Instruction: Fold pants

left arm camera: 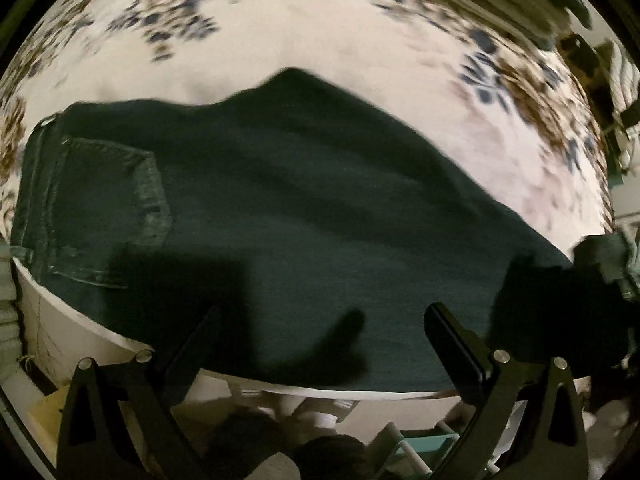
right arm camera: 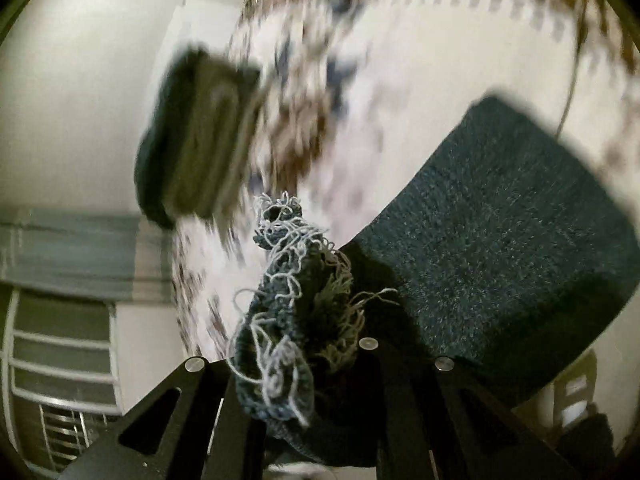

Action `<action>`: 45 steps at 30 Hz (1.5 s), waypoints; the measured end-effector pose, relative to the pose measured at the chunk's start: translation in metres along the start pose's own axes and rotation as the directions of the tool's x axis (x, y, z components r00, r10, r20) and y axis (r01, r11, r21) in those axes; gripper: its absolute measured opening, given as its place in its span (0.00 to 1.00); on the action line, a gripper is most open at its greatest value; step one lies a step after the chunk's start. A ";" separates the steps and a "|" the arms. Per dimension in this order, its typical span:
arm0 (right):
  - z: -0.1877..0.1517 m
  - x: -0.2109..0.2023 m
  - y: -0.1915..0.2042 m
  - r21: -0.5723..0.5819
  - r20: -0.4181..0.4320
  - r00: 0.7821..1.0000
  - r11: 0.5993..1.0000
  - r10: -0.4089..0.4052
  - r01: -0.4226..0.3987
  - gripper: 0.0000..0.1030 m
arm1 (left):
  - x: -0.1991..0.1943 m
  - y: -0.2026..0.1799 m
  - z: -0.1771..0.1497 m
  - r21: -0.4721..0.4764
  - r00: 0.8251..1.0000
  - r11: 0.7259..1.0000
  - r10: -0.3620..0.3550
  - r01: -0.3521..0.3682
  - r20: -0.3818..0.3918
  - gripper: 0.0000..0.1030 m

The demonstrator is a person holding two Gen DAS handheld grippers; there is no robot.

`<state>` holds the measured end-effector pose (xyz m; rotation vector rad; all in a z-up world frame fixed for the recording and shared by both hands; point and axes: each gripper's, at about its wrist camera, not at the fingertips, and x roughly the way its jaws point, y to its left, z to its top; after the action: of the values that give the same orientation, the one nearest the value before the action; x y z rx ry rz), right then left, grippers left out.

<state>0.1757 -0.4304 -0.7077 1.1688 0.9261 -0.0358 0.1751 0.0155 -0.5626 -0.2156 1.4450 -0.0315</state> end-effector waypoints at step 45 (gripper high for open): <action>0.002 0.020 -0.026 -0.198 -0.195 0.906 0.919 -0.376 0.339 0.68 | 0.010 0.001 0.030 0.096 0.996 0.994 -0.053 0.046 0.071 0.11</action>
<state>0.1775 -0.4349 -0.7397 0.8508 1.3197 -0.1242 0.2060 0.0190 -0.5689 -0.1732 1.3613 -0.1307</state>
